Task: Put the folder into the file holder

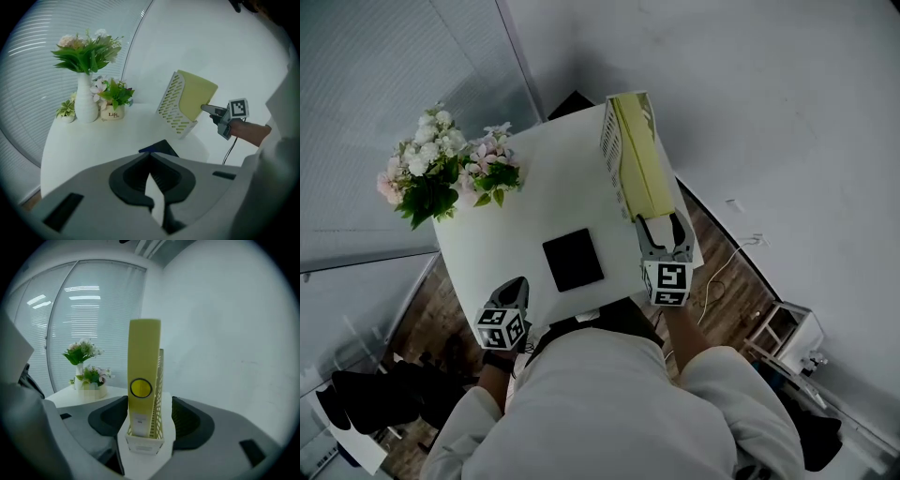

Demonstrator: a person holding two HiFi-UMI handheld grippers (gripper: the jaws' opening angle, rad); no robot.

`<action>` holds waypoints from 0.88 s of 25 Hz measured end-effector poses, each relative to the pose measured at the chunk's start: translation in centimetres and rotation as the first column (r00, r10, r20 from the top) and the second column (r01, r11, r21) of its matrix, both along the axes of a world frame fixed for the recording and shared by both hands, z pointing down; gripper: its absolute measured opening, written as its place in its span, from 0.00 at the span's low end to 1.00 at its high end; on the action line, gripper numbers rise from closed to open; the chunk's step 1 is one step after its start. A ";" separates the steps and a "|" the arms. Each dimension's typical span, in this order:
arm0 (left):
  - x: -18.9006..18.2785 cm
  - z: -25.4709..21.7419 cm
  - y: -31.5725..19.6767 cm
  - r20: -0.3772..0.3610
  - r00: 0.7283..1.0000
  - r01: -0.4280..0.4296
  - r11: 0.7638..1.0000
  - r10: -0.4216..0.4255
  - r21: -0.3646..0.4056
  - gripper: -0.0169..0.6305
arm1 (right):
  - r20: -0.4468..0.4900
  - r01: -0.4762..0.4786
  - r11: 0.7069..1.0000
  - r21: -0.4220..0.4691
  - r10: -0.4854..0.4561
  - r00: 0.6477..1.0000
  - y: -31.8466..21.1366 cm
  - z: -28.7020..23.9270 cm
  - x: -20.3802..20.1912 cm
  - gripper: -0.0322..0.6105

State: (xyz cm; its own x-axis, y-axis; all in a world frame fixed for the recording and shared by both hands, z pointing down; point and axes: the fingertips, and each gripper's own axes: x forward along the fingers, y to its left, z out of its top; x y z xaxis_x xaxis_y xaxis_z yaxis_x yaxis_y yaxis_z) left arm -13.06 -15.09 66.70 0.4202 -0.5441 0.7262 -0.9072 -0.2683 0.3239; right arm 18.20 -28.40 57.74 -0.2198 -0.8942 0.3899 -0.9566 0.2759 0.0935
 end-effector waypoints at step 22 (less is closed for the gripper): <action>2.2 -6.4 -2.8 -0.050 0.969 -0.224 0.941 0.244 0.253 0.04 | 0.004 -0.332 0.940 0.079 0.333 0.943 16.3 -8.3 3.3 0.07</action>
